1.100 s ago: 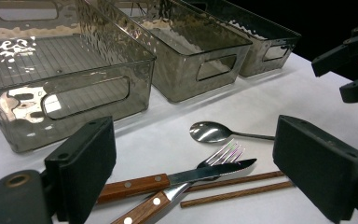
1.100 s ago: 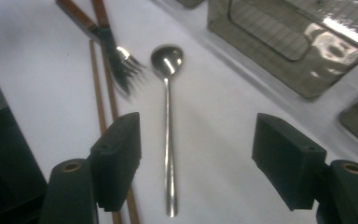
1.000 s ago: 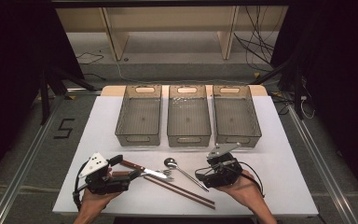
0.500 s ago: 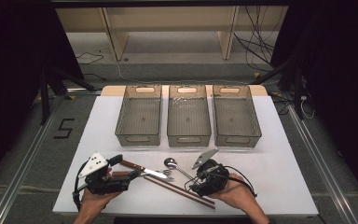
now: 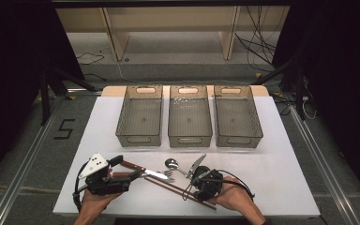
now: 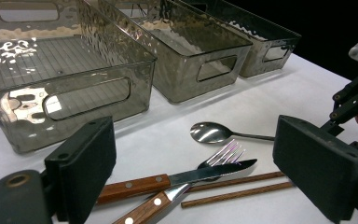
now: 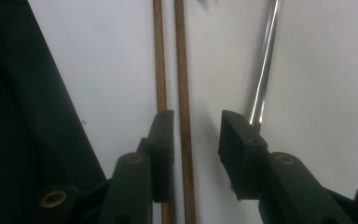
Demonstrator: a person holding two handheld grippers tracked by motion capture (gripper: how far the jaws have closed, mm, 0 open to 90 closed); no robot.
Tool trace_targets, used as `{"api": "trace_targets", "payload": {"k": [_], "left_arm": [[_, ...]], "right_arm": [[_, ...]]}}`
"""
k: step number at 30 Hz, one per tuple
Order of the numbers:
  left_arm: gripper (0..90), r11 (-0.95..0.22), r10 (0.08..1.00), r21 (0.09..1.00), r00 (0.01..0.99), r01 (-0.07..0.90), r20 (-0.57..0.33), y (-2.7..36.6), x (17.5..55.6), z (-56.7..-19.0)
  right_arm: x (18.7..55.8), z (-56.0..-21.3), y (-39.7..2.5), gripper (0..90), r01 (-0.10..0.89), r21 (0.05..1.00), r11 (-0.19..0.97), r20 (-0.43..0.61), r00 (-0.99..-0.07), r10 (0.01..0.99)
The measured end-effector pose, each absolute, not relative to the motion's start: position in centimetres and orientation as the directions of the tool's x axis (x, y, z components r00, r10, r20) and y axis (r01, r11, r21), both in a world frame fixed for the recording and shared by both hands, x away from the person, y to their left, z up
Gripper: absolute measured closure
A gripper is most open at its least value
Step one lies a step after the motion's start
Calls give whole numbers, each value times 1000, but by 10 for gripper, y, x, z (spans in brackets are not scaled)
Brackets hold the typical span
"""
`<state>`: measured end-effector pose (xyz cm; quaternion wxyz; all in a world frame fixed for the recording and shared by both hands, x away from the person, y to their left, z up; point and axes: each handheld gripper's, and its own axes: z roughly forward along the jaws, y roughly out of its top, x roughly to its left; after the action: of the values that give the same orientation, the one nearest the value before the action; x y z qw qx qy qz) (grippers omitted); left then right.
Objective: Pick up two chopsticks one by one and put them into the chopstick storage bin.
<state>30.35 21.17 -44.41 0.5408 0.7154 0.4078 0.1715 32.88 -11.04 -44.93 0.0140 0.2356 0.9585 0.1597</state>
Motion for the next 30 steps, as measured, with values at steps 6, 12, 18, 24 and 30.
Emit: {"api": "trace_targets", "payload": {"k": [6, 12, 18, 24, 30], "left_arm": [[128, -82, 769, 914, 608, 398, -196, 212, 303, -444], [128, -82, 769, 913, 608, 399, -197, 212, 303, -444], [128, -81, 769, 914, 608, 398, -197, 212, 303, -444], [128, -81, 769, 913, 608, 399, -198, 212, 304, -444], [128, -85, 768, 913, 610, 400, -195, 212, 304, -444]], "right_arm": [[329, -454, -109, 723, 438, 271, 857, 54, -896, 441], [330, -457, -108, 754, 431, 238, 870, 49, -900, 433], [328, -458, -106, 795, 419, 220, 881, 19, -905, 426], [327, -458, -105, 836, 393, 211, 895, 3, -916, 401], [324, -458, -104, 849, 348, 204, 915, -27, -932, 360]]}}
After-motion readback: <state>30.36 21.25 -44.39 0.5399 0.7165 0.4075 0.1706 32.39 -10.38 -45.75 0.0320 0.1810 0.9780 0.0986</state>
